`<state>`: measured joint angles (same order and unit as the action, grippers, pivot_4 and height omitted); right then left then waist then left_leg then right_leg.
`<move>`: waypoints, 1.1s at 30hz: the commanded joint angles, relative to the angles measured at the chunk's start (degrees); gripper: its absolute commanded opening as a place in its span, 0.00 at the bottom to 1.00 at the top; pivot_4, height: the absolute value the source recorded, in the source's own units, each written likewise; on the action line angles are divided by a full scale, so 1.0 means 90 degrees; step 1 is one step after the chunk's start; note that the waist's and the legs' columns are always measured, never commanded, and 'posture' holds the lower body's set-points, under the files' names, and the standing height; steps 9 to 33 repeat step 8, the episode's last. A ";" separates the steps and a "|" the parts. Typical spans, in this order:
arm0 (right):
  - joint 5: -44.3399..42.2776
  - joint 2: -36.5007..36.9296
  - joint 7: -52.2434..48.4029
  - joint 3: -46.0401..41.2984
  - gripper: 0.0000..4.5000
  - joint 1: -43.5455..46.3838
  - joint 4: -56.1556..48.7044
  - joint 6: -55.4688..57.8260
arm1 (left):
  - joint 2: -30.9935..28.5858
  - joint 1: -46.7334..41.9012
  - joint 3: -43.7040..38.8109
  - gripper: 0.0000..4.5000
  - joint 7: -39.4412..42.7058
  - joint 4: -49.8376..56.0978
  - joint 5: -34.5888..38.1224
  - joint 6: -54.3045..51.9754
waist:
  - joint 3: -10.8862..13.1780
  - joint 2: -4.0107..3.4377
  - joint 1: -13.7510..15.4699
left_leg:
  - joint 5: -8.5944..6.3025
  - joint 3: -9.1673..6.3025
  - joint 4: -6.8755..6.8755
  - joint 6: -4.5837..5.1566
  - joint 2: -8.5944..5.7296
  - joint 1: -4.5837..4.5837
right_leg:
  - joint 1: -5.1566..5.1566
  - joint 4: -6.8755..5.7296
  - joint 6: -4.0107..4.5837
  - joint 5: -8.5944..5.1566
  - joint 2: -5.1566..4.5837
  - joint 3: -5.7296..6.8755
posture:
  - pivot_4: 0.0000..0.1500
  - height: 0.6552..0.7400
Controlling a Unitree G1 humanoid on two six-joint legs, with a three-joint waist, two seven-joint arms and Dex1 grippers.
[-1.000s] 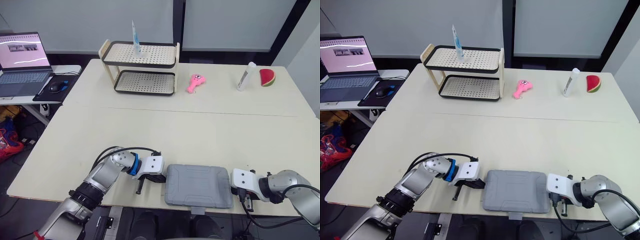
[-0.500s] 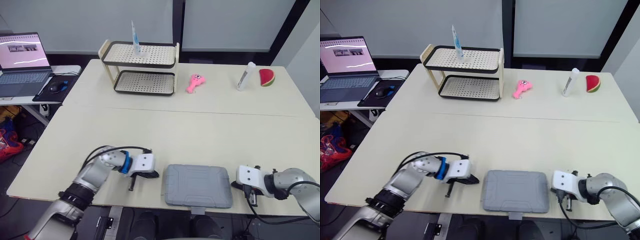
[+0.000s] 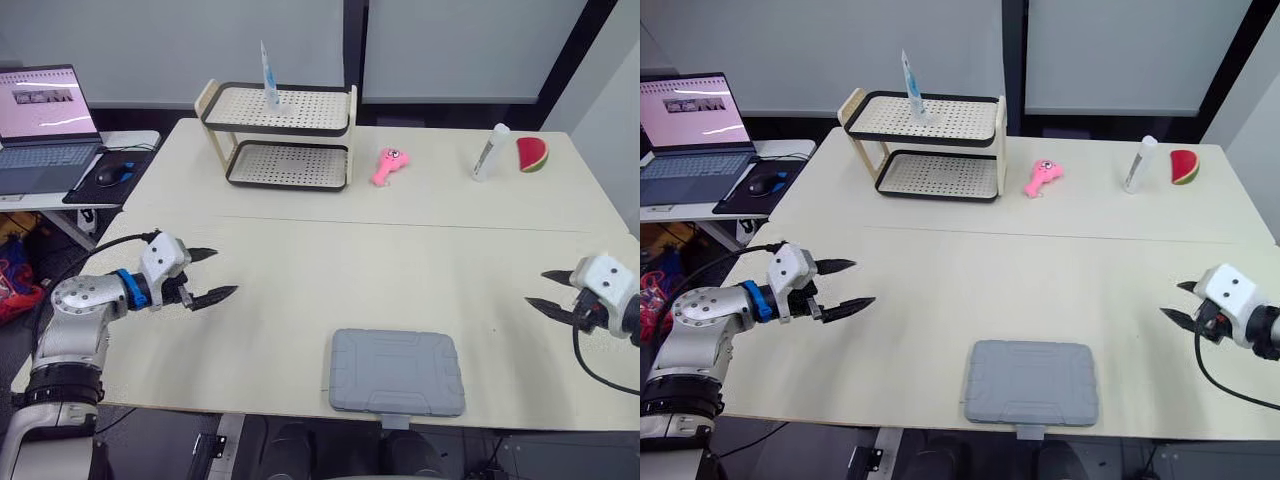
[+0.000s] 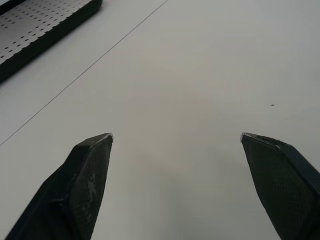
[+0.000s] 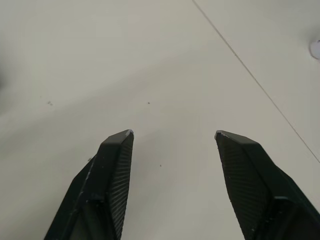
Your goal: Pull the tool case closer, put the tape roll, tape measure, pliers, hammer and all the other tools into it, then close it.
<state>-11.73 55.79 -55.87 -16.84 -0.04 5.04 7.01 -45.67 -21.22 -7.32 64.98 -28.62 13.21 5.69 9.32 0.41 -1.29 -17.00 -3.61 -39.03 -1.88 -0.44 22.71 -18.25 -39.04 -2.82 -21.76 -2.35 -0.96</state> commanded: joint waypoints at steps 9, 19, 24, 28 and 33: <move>-0.0088 -0.0245 0.0094 -0.0047 0.99 0.0525 0.0683 -0.0325 | -0.0040 0.0062 -0.0021 1.00 -0.0912 -0.0102 -0.0551 0.0578 | 0.0000 -0.0001 -0.0049 | 0.0000 0.0004 0.0001 0.0000 0.0002 -0.0003 | -0.0003 -0.0005 0.0000 0.0000 0.0001 -0.0003 | 1.00 1.00; -0.0088 -0.0245 0.0094 -0.0047 0.99 0.0525 0.0683 -0.0325 | -0.0040 0.0062 -0.0021 1.00 -0.0912 -0.0102 -0.0551 0.0578 | 0.0000 -0.0001 -0.0049 | 0.0000 0.0004 0.0001 0.0000 0.0002 -0.0003 | -0.0003 -0.0005 0.0000 0.0000 0.0001 -0.0003 | 1.00 1.00; -0.0088 -0.0245 0.0094 -0.0047 0.99 0.0525 0.0683 -0.0325 | -0.0040 0.0062 -0.0021 1.00 -0.0912 -0.0102 -0.0551 0.0578 | 0.0000 -0.0001 -0.0049 | 0.0000 0.0004 0.0001 0.0000 0.0002 -0.0003 | -0.0003 -0.0005 0.0000 0.0000 0.0001 -0.0003 | 1.00 1.00; -0.0088 -0.0245 0.0094 -0.0047 0.99 0.0525 0.0683 -0.0325 | -0.0040 0.0062 -0.0021 1.00 -0.0912 -0.0102 -0.0551 0.0578 | 0.0000 -0.0001 -0.0049 | 0.0000 0.0004 0.0001 0.0000 0.0002 -0.0003 | -0.0003 -0.0005 0.0000 0.0000 0.0001 -0.0003 | 1.00 1.00; -0.0088 -0.0245 0.0094 -0.0047 0.99 0.0525 0.0683 -0.0325 | -0.0040 0.0062 -0.0021 1.00 -0.0912 -0.0102 -0.0551 0.0578 | 0.0000 -0.0001 -0.0049 | 0.0000 0.0004 0.0001 0.0000 0.0002 -0.0003 | -0.0003 -0.0005 0.0000 0.0000 0.0001 -0.0003 | 1.00 1.00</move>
